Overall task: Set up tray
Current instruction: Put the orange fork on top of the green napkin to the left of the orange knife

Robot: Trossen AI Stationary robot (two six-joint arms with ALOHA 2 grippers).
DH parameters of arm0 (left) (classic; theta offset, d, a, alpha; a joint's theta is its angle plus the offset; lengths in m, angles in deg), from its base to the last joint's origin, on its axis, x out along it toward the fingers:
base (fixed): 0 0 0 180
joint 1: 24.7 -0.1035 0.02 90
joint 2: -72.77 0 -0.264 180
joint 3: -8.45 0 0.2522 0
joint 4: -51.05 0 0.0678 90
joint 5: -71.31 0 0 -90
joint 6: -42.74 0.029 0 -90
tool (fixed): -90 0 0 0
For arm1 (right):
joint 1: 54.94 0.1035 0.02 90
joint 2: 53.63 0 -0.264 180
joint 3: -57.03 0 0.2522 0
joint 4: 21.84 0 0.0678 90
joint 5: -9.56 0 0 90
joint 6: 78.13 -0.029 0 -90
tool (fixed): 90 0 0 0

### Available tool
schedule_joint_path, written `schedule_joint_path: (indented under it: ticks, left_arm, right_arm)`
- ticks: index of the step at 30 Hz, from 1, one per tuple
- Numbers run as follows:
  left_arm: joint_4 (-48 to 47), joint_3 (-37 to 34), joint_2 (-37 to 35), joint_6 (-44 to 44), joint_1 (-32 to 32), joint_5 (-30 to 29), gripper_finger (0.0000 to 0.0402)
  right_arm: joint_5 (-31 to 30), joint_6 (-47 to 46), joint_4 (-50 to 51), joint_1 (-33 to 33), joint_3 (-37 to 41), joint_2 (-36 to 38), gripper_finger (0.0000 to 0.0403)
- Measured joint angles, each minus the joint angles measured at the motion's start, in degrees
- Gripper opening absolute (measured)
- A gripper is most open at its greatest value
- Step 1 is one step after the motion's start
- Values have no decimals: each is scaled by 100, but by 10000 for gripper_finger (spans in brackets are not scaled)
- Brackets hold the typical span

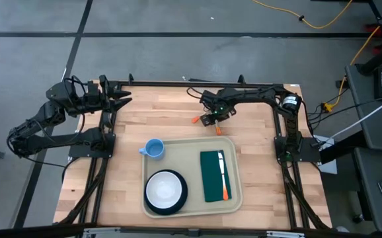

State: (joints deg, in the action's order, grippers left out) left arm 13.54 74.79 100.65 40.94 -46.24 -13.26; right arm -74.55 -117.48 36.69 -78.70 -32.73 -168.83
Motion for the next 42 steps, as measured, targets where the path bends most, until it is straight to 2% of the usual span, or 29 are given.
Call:
schedule_joint_path:
  ticks: [7,11,15,22,27,30,42]
  left_arm:
    - [1,0,1,0,0,-40,97]
    - [0,0,0,0,0,-44,97]
    - [2,0,1,1,0,-97,97]
    - [2,0,0,0,0,-136,97]
    - [2,0,1,0,0,-136,97]
    - [0,0,0,2,0,-136,97]
    - [1,0,0,1,0,-133,97]
  right_arm:
    - [-64,-113,-2,1,-71,-21,216]
    - [-87,-107,30,1,-71,-25,195]
    - [-100,-111,66,-3,-71,-28,142]
    - [-143,-89,28,-6,-71,-32,20]
    - [-138,-89,-41,3,-71,-32,31]
    - [-135,-83,-41,3,-72,-32,20]
    - [-86,172,79,14,-352,45,19]
